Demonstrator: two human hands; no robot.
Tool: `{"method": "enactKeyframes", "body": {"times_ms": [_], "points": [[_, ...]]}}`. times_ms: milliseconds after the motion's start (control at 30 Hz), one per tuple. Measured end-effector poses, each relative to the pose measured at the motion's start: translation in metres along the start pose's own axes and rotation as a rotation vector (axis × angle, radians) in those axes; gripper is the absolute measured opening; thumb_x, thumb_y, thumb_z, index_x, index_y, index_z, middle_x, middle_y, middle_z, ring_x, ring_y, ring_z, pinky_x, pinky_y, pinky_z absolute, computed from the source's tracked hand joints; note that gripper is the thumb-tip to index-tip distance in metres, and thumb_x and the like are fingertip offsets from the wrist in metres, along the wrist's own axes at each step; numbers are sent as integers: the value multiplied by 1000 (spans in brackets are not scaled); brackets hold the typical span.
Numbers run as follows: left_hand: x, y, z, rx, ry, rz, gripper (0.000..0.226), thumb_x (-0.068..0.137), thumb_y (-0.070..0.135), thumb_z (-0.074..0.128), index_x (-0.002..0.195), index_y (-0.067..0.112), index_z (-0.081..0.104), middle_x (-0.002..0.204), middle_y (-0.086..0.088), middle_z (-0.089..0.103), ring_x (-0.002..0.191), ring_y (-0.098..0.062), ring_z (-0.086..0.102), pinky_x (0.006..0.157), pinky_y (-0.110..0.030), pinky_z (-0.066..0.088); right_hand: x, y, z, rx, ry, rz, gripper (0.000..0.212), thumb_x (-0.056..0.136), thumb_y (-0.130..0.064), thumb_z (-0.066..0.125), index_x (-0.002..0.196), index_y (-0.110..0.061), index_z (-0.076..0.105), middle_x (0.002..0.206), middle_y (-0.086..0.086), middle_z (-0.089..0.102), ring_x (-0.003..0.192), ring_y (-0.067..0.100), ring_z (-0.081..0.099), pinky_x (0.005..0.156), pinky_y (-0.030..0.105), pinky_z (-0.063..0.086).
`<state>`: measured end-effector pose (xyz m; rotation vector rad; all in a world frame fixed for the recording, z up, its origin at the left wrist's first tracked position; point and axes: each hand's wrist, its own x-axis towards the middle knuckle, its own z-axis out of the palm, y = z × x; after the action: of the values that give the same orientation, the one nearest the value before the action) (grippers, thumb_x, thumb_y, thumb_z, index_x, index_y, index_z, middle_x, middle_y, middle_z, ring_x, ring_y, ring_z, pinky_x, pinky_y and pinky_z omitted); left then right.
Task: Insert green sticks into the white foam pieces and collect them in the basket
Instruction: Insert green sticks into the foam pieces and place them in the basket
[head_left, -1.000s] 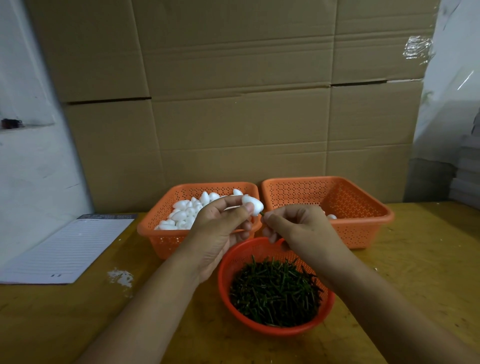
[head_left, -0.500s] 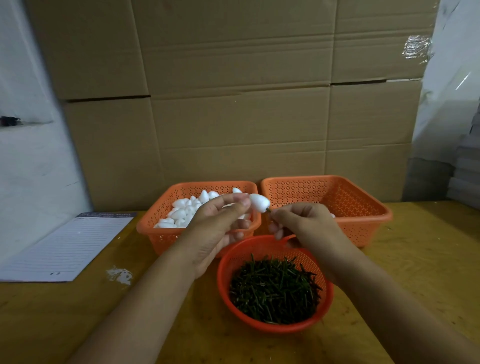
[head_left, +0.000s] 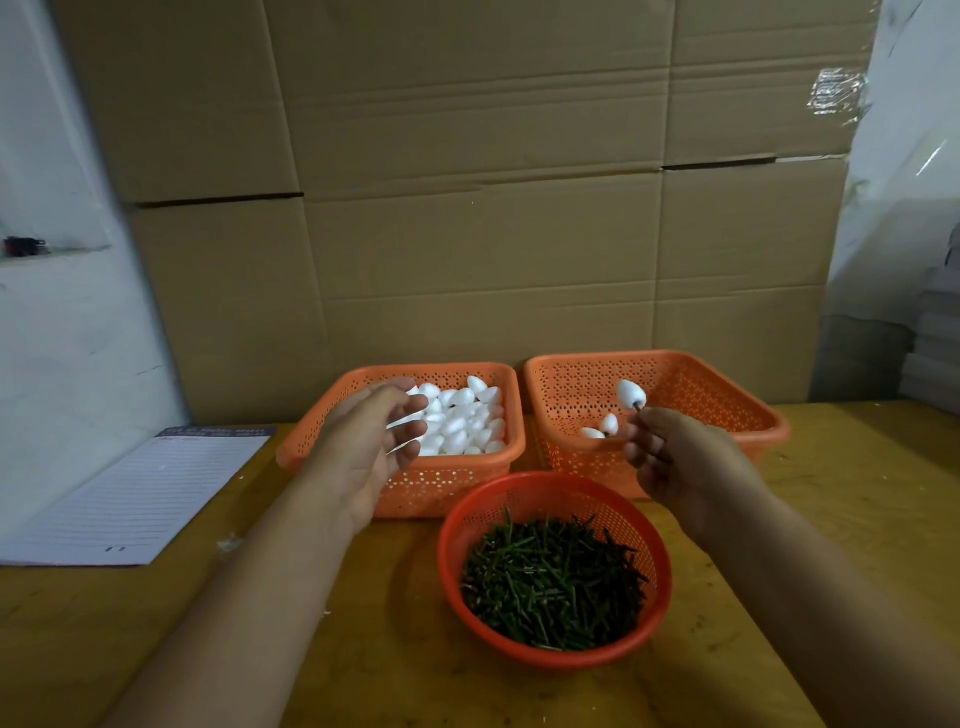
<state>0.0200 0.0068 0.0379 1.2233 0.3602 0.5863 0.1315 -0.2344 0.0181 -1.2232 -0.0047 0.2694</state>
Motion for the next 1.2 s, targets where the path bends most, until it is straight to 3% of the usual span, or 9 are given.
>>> {"method": "enactKeyframes", "body": {"times_ms": [200,367,567,667,767,867,933,1033,1200], "points": [[4,-1,-3,27,25,25,14,94,12,59,100,19,69,83,2,72,64,-11,64,50,-22,49,-3,-2,1,79,-42,-72,19,95,-12,56,108,-2,64,79,5,74,59,11,66,48,20,45],[7,-1,-7,131,30,46,17,93,8,59,101,20,70,90,0,73,68,-12,63,52,-22,49,-10,-3,4,-47,-121,-34,17,95,-13,58,107,-4,67,76,4,70,58,9,61,52,22,45],[10,-3,-10,460,57,192,17,90,12,66,101,26,69,91,1,71,73,-7,64,61,-24,44,-30,-4,15,-639,-494,-119,9,95,-14,62,99,-9,68,72,-2,71,57,6,60,48,17,45],[12,-6,-14,653,59,261,20,91,13,64,101,29,68,92,5,71,81,-9,64,63,-24,41,-39,3,23,-1117,-668,-247,6,93,-25,66,94,-22,71,73,-6,71,62,4,62,56,19,48],[18,-8,-15,864,97,307,21,87,13,62,98,30,68,89,11,70,85,-9,65,66,-25,44,-42,11,28,-1458,-753,-346,20,89,-39,69,105,-28,72,75,-12,67,71,3,65,64,22,49],[32,-10,-14,1057,27,284,20,85,12,65,101,24,69,94,8,69,92,-16,65,82,-31,50,-44,14,29,-1523,-778,-366,27,85,-40,72,110,-30,72,91,-19,62,82,1,59,65,18,44],[46,-7,-13,1185,-28,216,19,85,13,67,102,21,71,100,4,69,93,-18,65,84,-33,51,-43,13,28,-1519,-784,-360,27,85,-38,73,111,-30,72,96,-18,63,86,2,59,67,18,46],[67,-2,-13,1367,-100,143,15,85,14,69,98,18,75,110,1,69,102,-18,63,88,-30,50,-43,13,27,-1517,-797,-362,28,86,-38,73,112,-30,71,96,-18,63,85,1,58,66,17,45],[87,-2,-8,1528,-241,40,26,85,20,74,111,20,74,126,2,63,111,-16,60,97,-31,47,-41,15,26,-1509,-812,-352,29,85,-39,73,112,-31,70,95,-18,62,85,1,58,67,20,46]]}}
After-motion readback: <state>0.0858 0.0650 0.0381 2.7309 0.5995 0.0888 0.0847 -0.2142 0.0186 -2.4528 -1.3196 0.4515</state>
